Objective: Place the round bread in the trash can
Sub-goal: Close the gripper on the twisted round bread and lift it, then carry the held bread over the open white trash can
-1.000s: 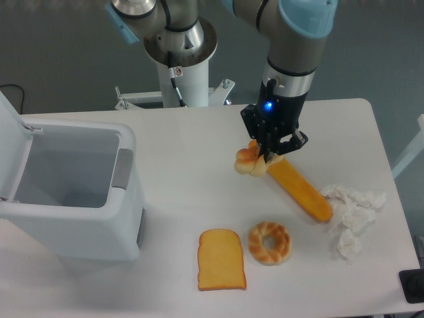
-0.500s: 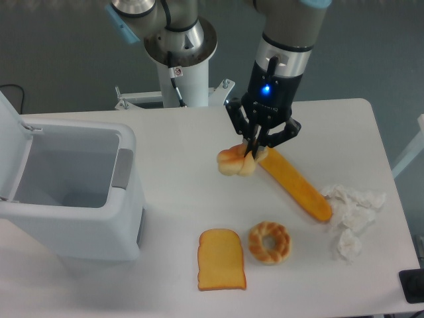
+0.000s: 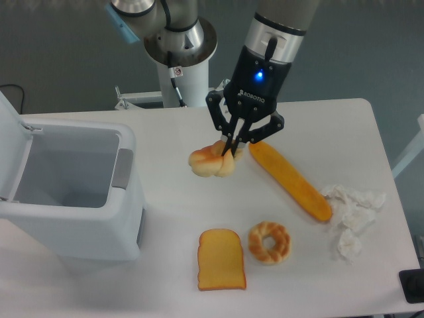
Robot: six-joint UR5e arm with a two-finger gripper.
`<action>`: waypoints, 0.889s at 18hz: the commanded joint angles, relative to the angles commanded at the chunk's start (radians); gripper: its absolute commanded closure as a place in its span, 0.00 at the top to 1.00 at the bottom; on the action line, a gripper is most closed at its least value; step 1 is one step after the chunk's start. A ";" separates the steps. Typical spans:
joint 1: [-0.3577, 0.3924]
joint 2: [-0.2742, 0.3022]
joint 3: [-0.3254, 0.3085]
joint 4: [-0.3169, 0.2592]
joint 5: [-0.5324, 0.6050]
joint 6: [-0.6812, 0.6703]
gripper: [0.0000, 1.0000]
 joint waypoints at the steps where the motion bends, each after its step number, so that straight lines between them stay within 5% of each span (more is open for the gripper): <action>1: 0.000 0.000 0.000 0.003 -0.034 -0.049 0.09; 16: -0.132 0.018 -0.026 0.057 -0.121 -0.286 0.09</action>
